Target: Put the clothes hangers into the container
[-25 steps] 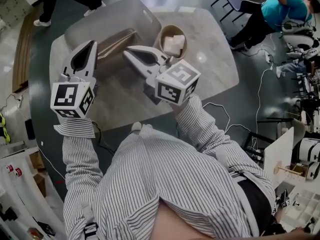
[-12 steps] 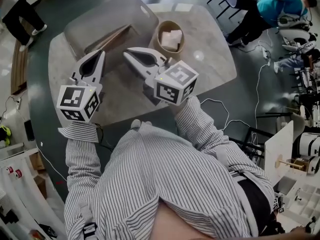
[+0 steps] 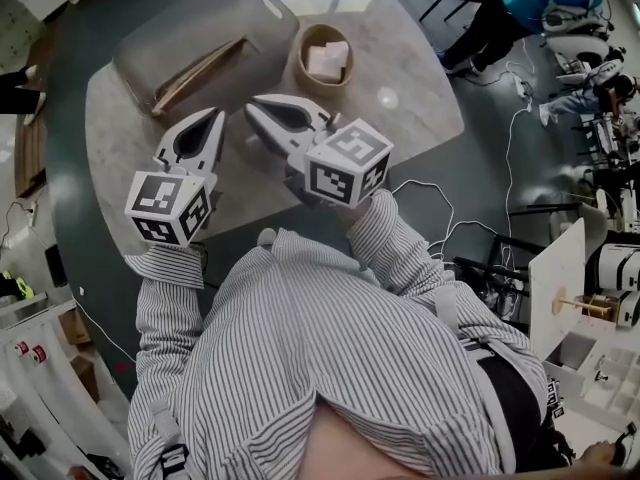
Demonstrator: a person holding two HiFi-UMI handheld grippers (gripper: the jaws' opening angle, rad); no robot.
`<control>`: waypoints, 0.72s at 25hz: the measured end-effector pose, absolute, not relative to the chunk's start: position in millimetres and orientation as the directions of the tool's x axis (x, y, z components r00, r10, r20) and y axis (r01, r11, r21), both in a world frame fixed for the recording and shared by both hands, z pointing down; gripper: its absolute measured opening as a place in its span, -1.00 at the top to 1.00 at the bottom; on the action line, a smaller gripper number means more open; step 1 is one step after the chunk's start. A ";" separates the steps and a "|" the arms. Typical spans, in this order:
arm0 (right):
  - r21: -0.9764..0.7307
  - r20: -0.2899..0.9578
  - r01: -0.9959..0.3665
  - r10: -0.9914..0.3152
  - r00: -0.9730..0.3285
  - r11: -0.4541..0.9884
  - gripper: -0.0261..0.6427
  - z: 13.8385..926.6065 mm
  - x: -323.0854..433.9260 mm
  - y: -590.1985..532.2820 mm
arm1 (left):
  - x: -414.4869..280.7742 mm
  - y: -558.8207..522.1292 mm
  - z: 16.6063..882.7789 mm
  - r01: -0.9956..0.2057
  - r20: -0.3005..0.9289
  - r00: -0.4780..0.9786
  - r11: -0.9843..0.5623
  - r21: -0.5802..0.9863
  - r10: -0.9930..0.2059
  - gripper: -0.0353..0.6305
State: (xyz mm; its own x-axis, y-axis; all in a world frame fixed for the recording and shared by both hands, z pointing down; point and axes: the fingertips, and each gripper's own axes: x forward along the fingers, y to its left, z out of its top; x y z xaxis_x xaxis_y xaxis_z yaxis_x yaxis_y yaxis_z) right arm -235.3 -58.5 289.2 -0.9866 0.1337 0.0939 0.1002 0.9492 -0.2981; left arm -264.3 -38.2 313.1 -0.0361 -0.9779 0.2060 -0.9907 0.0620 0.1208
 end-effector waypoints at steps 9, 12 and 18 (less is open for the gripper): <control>-0.327 0.127 0.058 0.104 -0.986 0.943 0.88 308.2 -213.1 -57.1 | -241.2 -39.5 322.3 -0.989 0.220 0.011 0.021 0.144 -0.975 0.87; -0.313 0.143 0.052 0.101 -0.985 0.948 0.88 312.3 -210.5 -56.7 | -235.8 -39.2 323.8 -0.989 0.224 0.017 0.017 0.146 -0.974 0.87; -0.292 0.172 0.041 0.094 -0.981 0.956 0.88 319.1 -207.4 -60.9 | -230.3 -42.7 328.8 -0.983 0.226 0.022 0.020 0.182 -0.974 0.87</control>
